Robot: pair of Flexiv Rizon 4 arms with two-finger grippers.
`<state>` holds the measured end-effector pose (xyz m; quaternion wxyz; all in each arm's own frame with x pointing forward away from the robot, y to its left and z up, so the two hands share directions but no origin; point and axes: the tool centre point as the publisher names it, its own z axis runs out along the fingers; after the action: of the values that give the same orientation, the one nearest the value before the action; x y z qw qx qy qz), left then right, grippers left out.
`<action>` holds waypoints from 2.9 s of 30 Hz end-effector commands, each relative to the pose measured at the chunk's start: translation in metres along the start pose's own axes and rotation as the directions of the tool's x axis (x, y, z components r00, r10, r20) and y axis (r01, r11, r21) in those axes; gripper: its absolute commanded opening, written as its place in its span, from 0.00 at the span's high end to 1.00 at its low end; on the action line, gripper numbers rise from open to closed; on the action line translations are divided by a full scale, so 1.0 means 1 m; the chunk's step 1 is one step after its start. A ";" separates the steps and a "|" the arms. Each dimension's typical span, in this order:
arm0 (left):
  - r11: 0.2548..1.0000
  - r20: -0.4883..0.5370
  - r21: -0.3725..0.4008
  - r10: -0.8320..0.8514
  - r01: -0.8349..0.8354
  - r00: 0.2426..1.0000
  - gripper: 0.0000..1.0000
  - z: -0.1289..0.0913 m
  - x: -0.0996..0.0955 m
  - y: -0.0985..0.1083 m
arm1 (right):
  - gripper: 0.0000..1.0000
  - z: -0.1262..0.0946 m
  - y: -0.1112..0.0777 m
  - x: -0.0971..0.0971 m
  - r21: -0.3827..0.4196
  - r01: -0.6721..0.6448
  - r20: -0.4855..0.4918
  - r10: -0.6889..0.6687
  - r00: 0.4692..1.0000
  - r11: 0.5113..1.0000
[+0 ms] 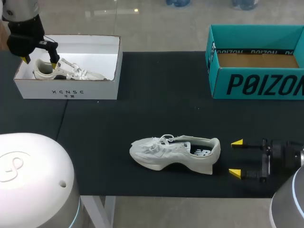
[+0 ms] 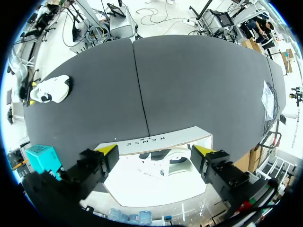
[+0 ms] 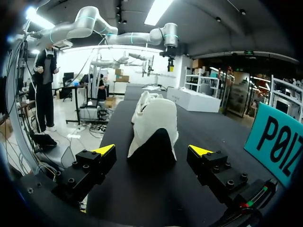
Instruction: Take the shoe out of the shoebox, open the shoe tongue, remove and reinsert the insole, then place the shoe into the shoebox
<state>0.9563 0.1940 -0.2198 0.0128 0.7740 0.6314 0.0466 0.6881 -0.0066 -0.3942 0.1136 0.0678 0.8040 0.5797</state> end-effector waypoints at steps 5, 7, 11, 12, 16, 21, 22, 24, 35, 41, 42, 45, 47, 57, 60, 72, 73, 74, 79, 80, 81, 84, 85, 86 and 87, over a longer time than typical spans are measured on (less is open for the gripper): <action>1.000 -0.001 -0.002 0.001 -0.001 1.000 0.00 0.000 0.000 -0.001 | 0.00 0.023 -0.008 -0.021 -0.007 -0.002 -0.036 0.001 0.999 1.000; 1.000 -0.001 -0.002 0.001 -0.001 1.000 0.00 0.000 0.000 -0.001 | 0.00 0.025 -0.008 -0.022 -0.010 0.000 -0.040 -0.001 0.999 1.000; 1.000 -0.001 -0.002 0.001 -0.001 1.000 0.00 0.000 0.000 -0.001 | 0.00 0.032 -0.007 -0.021 -0.021 0.003 -0.047 -0.004 0.999 1.000; 1.000 -0.001 -0.002 0.001 -0.001 1.000 0.00 0.000 0.000 -0.001 | 0.00 0.034 -0.007 -0.019 -0.020 0.004 -0.049 -0.005 0.999 1.000; 1.000 -0.001 -0.002 0.001 -0.001 1.000 0.00 0.000 0.000 -0.001 | 0.00 0.044 -0.008 -0.012 -0.020 0.000 -0.069 -0.001 0.998 1.000; 1.000 -0.001 -0.002 0.001 -0.001 1.000 0.00 0.000 0.000 -0.001 | 0.00 0.052 -0.015 -0.007 -0.042 -0.015 -0.075 0.012 0.997 0.999; 1.000 -0.001 -0.002 0.001 -0.001 1.000 0.00 0.000 0.000 -0.001 | 0.00 0.053 -0.015 -0.007 -0.044 -0.015 -0.075 0.012 0.997 0.999; 1.000 -0.001 -0.002 0.001 -0.001 1.000 0.00 0.000 0.000 -0.001 | 0.00 0.055 -0.014 -0.008 -0.047 -0.013 -0.076 0.009 0.997 0.999; 1.000 -0.001 -0.002 0.001 -0.001 1.000 0.00 0.000 0.000 -0.001 | 0.00 0.064 -0.010 -0.015 -0.053 -0.004 -0.085 0.000 0.996 0.999; 1.000 -0.001 -0.002 0.001 -0.001 1.000 0.00 0.000 0.000 -0.001 | 0.00 0.069 -0.013 -0.020 -0.056 -0.016 -0.100 0.010 0.995 0.998; 1.000 -0.001 -0.002 0.001 -0.001 1.000 0.00 0.000 0.000 -0.001 | 0.00 0.069 -0.014 -0.020 -0.057 -0.017 -0.100 0.011 0.995 0.998; 1.000 -0.001 -0.002 0.001 -0.001 1.000 0.00 0.000 0.000 -0.001 | 0.00 0.071 -0.014 -0.022 -0.063 -0.017 -0.108 0.010 0.994 0.998; 1.000 -0.001 -0.002 0.001 -0.001 1.000 0.00 0.000 0.000 -0.001 | 0.00 0.072 -0.013 -0.022 -0.067 -0.013 -0.113 0.005 0.994 0.998; 1.000 -0.001 -0.002 0.001 -0.001 1.000 0.00 0.000 0.000 -0.001 | 0.00 0.078 -0.014 -0.016 -0.075 -0.017 -0.131 0.007 0.991 0.997; 1.000 -0.001 -0.002 0.001 -0.001 1.000 0.00 0.000 0.000 -0.001 | 0.00 0.079 -0.015 -0.015 -0.073 -0.020 -0.136 0.010 0.991 0.997; 1.000 -0.001 -0.002 0.001 -0.001 1.000 0.00 0.000 0.000 -0.001 | 0.00 0.084 -0.016 -0.014 -0.077 -0.032 -0.144 0.021 0.989 0.997; 1.000 -0.001 -0.002 0.001 -0.001 1.000 0.00 0.000 0.000 -0.001 | 0.00 0.084 -0.016 -0.014 -0.076 -0.032 -0.144 0.021 0.989 0.997; 1.000 -0.001 -0.002 0.001 -0.001 1.000 0.00 0.000 0.000 -0.001 | 0.13 0.085 -0.016 -0.014 -0.077 -0.032 -0.143 0.021 0.989 0.996; 1.000 -0.001 -0.002 0.001 -0.001 1.000 0.00 0.000 0.000 -0.001 | 1.00 0.087 -0.016 -0.014 -0.087 -0.025 -0.150 0.012 0.989 0.996; 1.000 -0.001 -0.002 0.001 -0.001 1.000 0.00 0.000 0.000 -0.001 | 1.00 0.087 -0.016 -0.014 -0.087 -0.025 -0.150 0.012 0.989 0.996; 1.000 -0.001 -0.002 0.001 -0.001 1.000 0.00 0.000 0.000 -0.001 | 1.00 0.087 -0.016 -0.014 -0.087 -0.025 -0.150 0.012 0.989 0.996; 1.000 -0.001 -0.002 0.001 -0.001 1.000 0.00 0.000 0.000 -0.001 | 1.00 0.087 -0.016 -0.014 -0.087 -0.025 -0.150 0.012 0.989 0.996; 1.000 -0.001 -0.002 0.001 -0.001 1.000 0.00 0.000 0.000 -0.001 | 1.00 0.087 -0.016 -0.014 -0.087 -0.025 -0.150 0.012 0.989 0.996; 1.000 -0.001 -0.002 0.001 -0.001 1.000 0.00 0.000 0.000 -0.001 | 1.00 0.087 -0.016 -0.014 -0.087 -0.025 -0.150 0.012 0.989 0.996; 1.000 -0.001 -0.002 0.001 -0.001 1.000 0.00 0.000 0.000 -0.001 | 1.00 0.087 -0.016 -0.014 -0.087 -0.025 -0.150 0.012 0.989 0.996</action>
<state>0.9563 0.1940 -0.2198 0.0128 0.7740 0.6314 0.0466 0.7231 0.0618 -0.4315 0.0512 0.0267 0.7826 0.6199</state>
